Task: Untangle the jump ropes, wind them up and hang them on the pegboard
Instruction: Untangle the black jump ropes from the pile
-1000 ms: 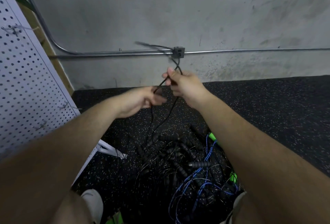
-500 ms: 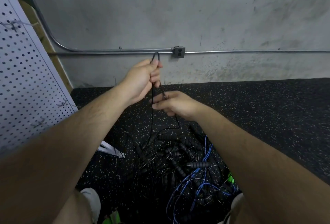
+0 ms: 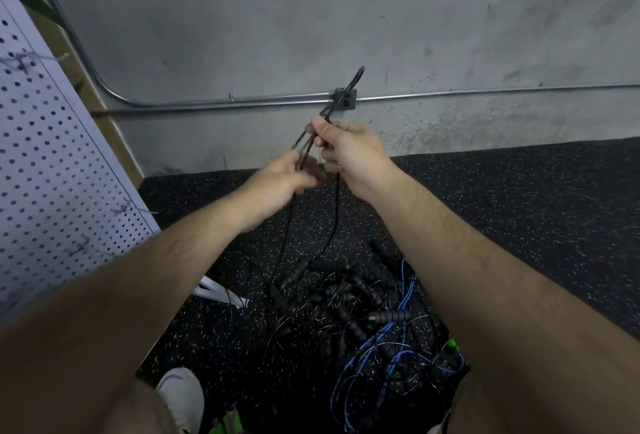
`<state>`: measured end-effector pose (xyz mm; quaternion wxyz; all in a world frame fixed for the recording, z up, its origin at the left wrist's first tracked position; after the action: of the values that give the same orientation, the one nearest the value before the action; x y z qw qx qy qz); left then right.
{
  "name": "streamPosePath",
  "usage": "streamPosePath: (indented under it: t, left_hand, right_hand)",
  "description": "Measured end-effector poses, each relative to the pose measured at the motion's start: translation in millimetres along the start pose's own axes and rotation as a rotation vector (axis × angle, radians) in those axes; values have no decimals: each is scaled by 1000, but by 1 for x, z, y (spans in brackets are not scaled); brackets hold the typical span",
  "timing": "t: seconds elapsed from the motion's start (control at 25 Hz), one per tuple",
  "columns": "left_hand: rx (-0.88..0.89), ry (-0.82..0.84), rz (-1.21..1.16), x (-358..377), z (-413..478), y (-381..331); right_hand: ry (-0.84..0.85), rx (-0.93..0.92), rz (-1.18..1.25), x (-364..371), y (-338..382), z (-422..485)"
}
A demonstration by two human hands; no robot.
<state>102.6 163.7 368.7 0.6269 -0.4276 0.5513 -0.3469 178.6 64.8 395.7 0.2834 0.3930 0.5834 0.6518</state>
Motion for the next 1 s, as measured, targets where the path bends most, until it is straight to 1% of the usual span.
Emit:
streamPosePath:
  t: [0.04, 0.08, 0.16, 0.32, 0.4, 0.48, 0.52, 0.6, 0.64, 0.68, 0.72, 0.8, 0.88, 0.96, 1.0]
  left_hand:
    - [-57, 151, 76, 17, -3, 12]
    - [-87, 245, 124, 31, -7, 22]
    - [-76, 297, 145, 47, -9, 28]
    - [-51, 244, 126, 60, -3, 18]
    - [-26, 180, 12, 55, 1, 6]
    - [-3, 42, -149, 34, 8, -10]
    - [3, -11, -248, 22, 11, -17]
    - [21, -33, -463, 8, 15, -28]
    - [36, -32, -538, 4, 16, -32]
    - [45, -43, -579, -1, 17, -34]
    - [45, -63, -604, -7, 19, -33]
    - [29, -112, -624, -17, 21, -28]
    - [-2, -114, -539, -21, 21, -19]
    - [-59, -27, -364, -12, 14, -4]
    - [-85, 40, -320, -3, 10, 5]
  right_hand:
    - [10, -10, 34, 0, 4, 1]
    - [14, -18, 50, 0, 6, 1]
    - [16, -25, 69, -1, 8, -2]
    - [29, -41, 39, -8, 8, -7]
    - [79, -8, -57, -16, -1, -9]
    - [235, 27, -219, -15, -18, -16]
    - [324, 64, -344, -11, -30, -22]
    - [512, 187, -648, 1, -63, -41]
    - [600, 233, -758, 9, -77, -50]
    - [630, 252, -825, 15, -87, -54]
    - [607, 240, -870, 18, -90, -55]
    - [483, 178, -913, 18, -85, -48]
    - [366, 101, -893, 13, -66, -41]
    - [221, -13, -832, 5, -35, -32]
    - [146, -56, -786, 0, -20, -27]
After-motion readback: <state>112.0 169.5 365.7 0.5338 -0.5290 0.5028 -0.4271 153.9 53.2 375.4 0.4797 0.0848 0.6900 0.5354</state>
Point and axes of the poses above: each hand's wrist, its own z-axis towards the middle knuckle, its own x-axis out of the palm, y = z × x, the point moved 9 cm from there along z, towards the middle knuckle, and after that the axes turned 1 degree about y, right-handed, at the moved point
